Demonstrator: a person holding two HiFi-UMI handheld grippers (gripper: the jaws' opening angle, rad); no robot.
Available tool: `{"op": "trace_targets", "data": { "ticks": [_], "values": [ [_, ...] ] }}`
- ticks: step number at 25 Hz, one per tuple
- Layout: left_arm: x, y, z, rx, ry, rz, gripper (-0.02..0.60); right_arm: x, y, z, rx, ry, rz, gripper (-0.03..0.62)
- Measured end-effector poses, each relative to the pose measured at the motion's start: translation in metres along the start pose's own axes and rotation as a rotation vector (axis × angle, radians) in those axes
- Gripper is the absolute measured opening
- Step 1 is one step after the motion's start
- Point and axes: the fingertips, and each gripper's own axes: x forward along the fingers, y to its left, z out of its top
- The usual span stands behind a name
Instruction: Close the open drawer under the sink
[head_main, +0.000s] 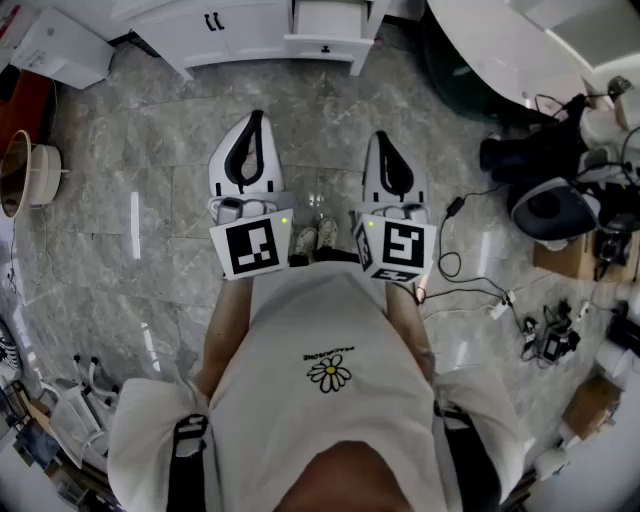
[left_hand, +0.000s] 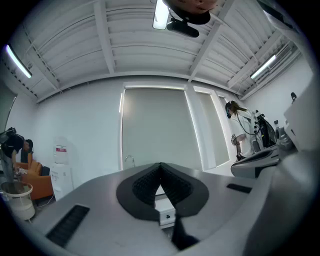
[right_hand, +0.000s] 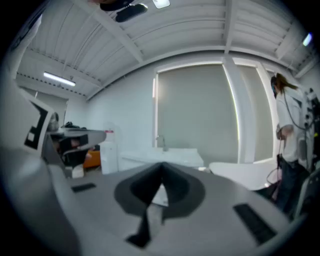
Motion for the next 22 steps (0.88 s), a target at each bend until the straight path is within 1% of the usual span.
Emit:
{"op": "trace_targets", "data": {
  "ticks": [13, 18, 22],
  "values": [
    [0.004, 0.006, 0.003, -0.023, -0.016, 0.015, 0.02, 0.001, -0.004, 0.002, 0.009, -0.01, 0.006, 0.029],
    [0.006, 0.003, 0.003, -0.032, -0.018, 0.025, 0.02, 0.003, -0.005, 0.004, 0.019, -0.018, 0.039, 0.029],
    [0.009, -0.002, -0.001, -0.01, -0.012, 0.035, 0.02, 0.003, -0.01, 0.006, 0.059, -0.051, 0.089, 0.029]
  ]
}}
